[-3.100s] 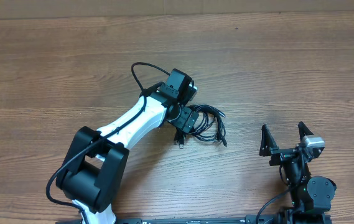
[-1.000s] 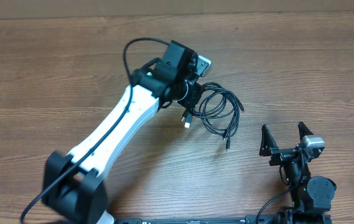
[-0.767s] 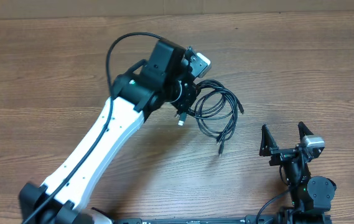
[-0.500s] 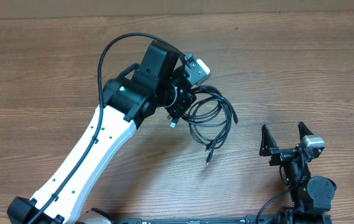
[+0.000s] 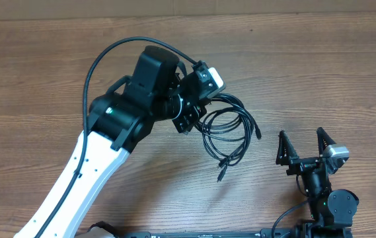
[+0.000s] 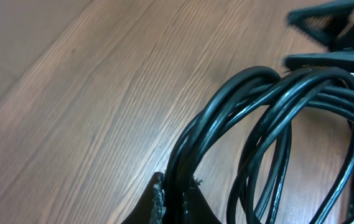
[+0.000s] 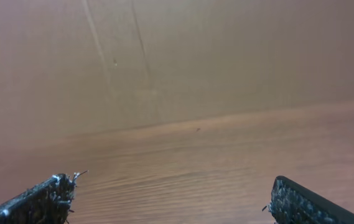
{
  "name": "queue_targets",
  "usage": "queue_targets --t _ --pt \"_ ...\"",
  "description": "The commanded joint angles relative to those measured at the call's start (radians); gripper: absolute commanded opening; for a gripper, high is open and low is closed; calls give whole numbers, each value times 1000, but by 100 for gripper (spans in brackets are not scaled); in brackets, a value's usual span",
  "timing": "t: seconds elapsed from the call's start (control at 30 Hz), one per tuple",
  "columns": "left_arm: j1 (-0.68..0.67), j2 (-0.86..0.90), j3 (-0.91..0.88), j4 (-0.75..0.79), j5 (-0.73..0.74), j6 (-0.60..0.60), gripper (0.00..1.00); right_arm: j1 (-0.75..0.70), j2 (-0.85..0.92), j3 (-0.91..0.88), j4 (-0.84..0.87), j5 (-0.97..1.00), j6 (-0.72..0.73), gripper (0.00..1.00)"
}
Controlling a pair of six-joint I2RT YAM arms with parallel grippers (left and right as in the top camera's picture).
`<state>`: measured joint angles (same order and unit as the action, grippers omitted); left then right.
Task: Untangle cables
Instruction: 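Lift the cable bundle with the left gripper, letting strands hang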
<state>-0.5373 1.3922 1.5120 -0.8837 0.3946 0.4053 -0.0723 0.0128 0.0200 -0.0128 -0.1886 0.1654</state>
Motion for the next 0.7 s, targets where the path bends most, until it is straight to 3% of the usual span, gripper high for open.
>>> queue_targets --t 0.0,0.17,0.43,0.5,0.67 --pt "-6 -43 28 -1 77 54 4 -1 -10 84 -23 -43 160 100" --pt "-6 -48 28 -32 78 66 4 -1 -10 286 -198 -98 205 100" --pt "-6 -48 28 -11 97 67 4 -1 57 696 -719 -124 205 100" --pt "-6 -48 28 1 151 80 4 -1 95 785 -820 -180 204 100" --pt "-6 -48 28 1 372 263 4 -1 216 961 -1030 -384 200 100"
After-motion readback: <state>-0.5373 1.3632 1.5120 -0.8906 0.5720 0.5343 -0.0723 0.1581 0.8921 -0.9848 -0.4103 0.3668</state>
